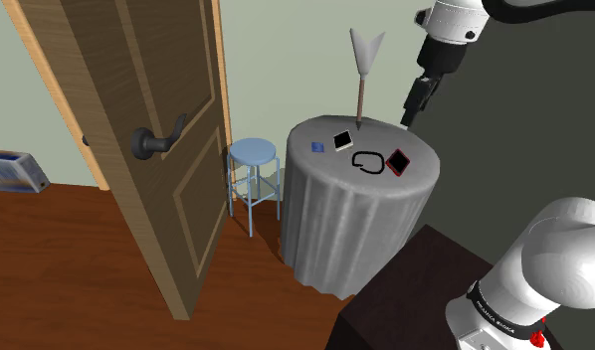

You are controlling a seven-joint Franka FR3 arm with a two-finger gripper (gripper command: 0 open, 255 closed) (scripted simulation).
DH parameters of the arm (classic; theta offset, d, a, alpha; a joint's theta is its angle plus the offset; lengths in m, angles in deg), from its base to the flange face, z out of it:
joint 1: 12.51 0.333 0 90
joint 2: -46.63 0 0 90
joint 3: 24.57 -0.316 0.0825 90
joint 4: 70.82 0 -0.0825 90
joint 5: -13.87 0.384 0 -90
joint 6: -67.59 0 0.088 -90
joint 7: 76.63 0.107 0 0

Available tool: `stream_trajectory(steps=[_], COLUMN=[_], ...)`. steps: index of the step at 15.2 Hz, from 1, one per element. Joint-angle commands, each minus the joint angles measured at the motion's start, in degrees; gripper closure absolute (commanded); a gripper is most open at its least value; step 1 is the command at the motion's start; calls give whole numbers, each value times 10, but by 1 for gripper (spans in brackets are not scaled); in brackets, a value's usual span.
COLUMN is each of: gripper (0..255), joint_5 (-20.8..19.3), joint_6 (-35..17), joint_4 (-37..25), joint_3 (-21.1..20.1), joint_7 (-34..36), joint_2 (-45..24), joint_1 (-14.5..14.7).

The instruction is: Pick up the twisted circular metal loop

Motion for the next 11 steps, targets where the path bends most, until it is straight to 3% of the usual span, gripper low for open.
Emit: stream_trajectory(steps=[1, 11], gripper=[0, 0], joint_5=[0, -48], joint_6=[0, -171], joint_4=[0, 66], joint_3=[0, 121], joint_7=[0, -208], joint_2=[0, -86], joint_1=[0, 4])
